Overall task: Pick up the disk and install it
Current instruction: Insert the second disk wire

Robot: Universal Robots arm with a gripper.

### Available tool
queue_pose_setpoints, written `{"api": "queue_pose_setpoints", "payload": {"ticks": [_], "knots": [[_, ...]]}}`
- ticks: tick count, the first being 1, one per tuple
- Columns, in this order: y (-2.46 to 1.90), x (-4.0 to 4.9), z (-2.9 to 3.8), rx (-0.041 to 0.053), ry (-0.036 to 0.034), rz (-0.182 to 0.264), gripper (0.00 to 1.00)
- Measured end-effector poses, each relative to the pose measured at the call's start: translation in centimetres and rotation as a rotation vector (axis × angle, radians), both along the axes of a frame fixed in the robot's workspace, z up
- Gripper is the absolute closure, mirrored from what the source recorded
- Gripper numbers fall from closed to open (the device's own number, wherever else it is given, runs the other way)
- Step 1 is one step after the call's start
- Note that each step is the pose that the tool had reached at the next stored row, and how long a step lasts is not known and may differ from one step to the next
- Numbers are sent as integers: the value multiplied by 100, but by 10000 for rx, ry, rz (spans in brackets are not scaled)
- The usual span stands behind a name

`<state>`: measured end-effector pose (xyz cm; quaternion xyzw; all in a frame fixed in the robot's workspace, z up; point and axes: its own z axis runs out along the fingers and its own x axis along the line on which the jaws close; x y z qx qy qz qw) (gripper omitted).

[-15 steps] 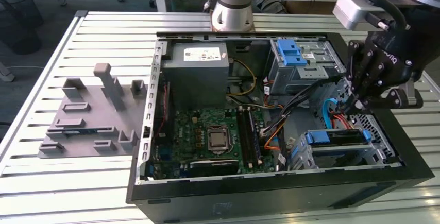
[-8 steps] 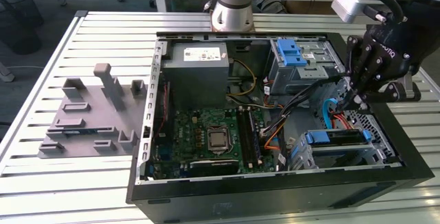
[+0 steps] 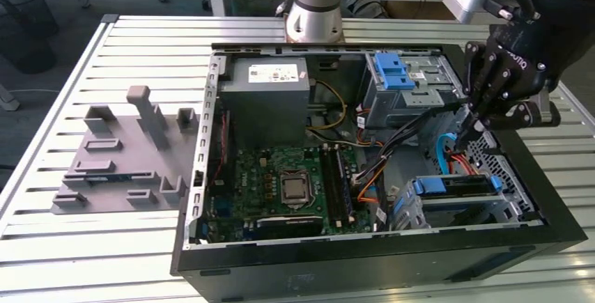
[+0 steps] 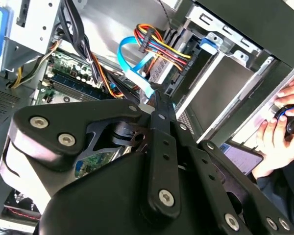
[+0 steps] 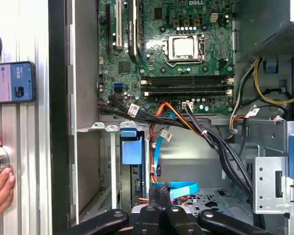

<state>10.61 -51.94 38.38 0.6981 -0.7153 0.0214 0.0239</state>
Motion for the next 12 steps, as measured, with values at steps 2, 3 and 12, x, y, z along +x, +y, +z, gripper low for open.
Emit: {"api": "queue_pose_setpoints", "payload": {"ticks": [2,3,12], "knots": [[25,0,-1,0,0,0,89],[29,0,-4,0,0,0,89],[40,0,-60,-4,1,1,75]]}}
